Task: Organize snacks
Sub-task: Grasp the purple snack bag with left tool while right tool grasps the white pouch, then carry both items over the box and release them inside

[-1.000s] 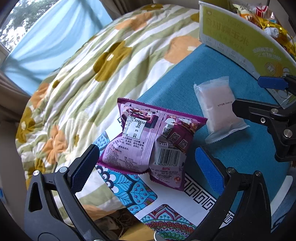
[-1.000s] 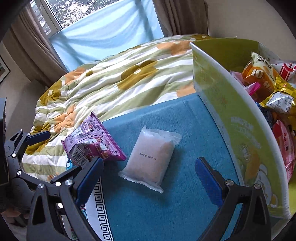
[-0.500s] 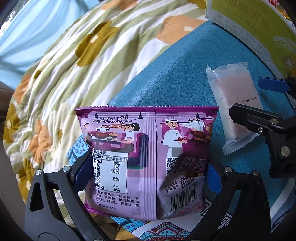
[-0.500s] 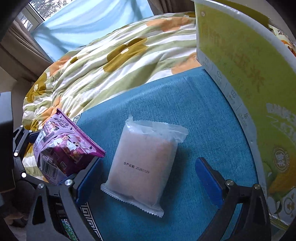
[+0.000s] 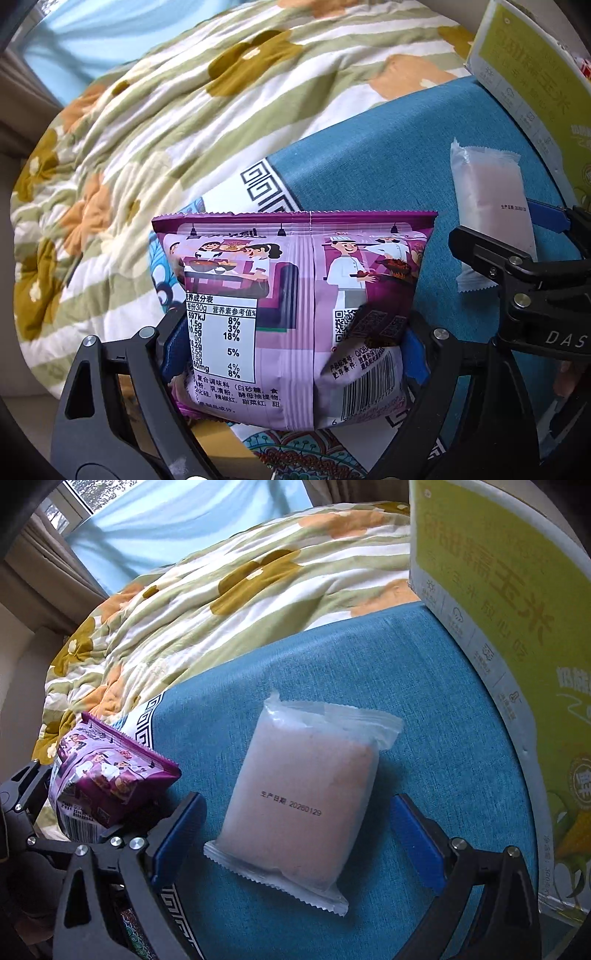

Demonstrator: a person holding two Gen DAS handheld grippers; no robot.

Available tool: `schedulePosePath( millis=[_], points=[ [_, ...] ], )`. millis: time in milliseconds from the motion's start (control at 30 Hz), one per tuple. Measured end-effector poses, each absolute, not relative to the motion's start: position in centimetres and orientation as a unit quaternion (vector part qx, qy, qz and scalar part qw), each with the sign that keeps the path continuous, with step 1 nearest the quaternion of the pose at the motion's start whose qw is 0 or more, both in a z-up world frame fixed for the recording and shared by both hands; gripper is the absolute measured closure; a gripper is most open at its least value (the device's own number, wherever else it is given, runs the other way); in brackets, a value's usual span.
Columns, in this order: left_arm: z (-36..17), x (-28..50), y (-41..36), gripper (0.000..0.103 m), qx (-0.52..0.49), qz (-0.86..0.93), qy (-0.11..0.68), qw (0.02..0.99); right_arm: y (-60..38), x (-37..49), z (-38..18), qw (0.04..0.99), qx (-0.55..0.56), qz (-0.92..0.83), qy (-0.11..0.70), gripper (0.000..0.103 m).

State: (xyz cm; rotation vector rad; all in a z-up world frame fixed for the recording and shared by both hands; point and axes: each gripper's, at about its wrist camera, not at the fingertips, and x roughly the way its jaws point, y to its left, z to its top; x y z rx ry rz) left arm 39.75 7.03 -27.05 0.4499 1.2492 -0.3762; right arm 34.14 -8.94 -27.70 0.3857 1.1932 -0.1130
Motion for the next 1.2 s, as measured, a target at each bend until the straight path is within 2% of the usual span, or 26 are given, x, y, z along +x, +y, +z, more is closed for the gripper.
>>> schedulePosePath(
  millis=[133, 300, 367, 633, 867, 1200],
  points=[
    [-26.7, 39.0, 8.9, 0.016, 0.164, -0.152, 0.59, 0.776, -7.7, 34.6, -28.1, 0.815, 0.146, -0.049, 0.559, 0.01],
    [-26.0, 38.0, 9.5, 0.016, 0.144, -0.142, 0.585, 0.785, -6.8, 34.8, -28.3, 0.83, 0.087, -0.052, 0.548, 0.024],
    [-25.6, 37.6, 9.7, 0.016, 0.139, -0.139, 0.581, 0.79, -6.6, 34.9, -28.3, 0.836, 0.065, -0.051, 0.543, 0.041],
    [-22.4, 35.2, 10.7, 0.016, 0.11, -0.124, 0.567, 0.807, -6.8, 33.6, -26.7, 0.847, 0.07, -0.028, 0.526, 0.044],
    [-17.0, 31.7, 10.9, 0.016, 0.058, -0.14, 0.539, 0.828, -6.2, 29.1, -20.1, 0.879, 0.066, -0.001, 0.472, 0.044],
    [-7.6, 28.7, 2.9, 0.016, 0.064, -0.21, 0.454, 0.864, -12.0, 23.2, -10.7, 0.905, 0.088, -0.027, 0.415, 0.044]
  ],
)
